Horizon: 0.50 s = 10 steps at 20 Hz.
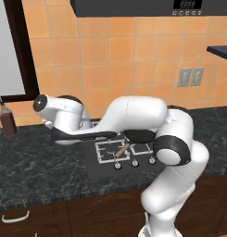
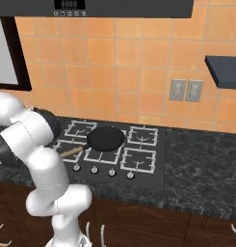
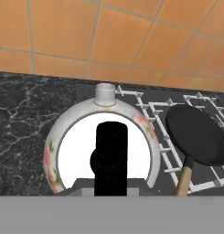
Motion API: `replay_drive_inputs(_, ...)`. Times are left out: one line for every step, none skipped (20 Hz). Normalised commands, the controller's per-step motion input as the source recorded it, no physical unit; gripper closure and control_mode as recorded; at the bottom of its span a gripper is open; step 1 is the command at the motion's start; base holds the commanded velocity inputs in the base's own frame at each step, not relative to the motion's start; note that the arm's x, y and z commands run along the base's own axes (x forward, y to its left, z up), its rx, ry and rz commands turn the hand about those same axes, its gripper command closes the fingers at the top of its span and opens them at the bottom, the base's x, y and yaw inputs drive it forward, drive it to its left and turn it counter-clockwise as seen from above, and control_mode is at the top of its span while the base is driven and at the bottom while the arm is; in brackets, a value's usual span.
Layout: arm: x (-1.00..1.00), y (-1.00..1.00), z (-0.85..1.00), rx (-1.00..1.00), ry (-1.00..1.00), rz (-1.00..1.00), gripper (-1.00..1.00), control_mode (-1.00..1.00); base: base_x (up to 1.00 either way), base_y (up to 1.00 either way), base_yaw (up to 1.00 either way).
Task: Pick the kettle from the counter and place it on a stove burner. Then turn the burner on.
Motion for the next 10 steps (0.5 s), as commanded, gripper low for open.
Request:
replay_drive_inputs(0.00,-1.00,0.94,0.00,-0.48,0.00,1.00,-1.00,0.00,0.00,0.00)
replay_drive_inputs(0.00,-1.00,0.96,0.00,-0.47,0.00,1.00,-1.00,0.00,0.00,0.00)
replay_drive_inputs(0.00,-1.00,0.96,0.00,-0.41,0.00,1.00,-1.00,0.00,0.00,0.00)
replay_drive_inputs(0.00,-1.00,0.99,0.00,-0.34,-0.02,1.00,-1.00,0.00,0.00,0.00)
replay_drive_inputs(0.00,-1.00,1.00,0.00,-0.30,-0.03,1.00,-1.00,0.00,0.00,0.00)
replay_drive_inputs(0.01,-1.00,1.00,0.00,-0.28,-0.05,1.00,-1.00,0.00,0.00,0.00)
replay_drive_inputs(0.09,-1.00,0.93,0.00,-0.20,-0.07,1.00,-1.00,0.00,0.00,0.00)
replay_drive_inputs(0.16,-1.00,0.84,0.00,-0.10,-0.08,1.00,-1.00,0.00,0.00,0.00)
replay_drive_inputs(0.17,-1.00,0.79,0.00,-0.09,-0.08,1.00,-1.00,0.00,0.00,0.00)
replay_drive_inputs(0.19,-1.00,0.76,0.01,-0.07,-0.08,1.00,-1.00,0.00,0.00,0.00)
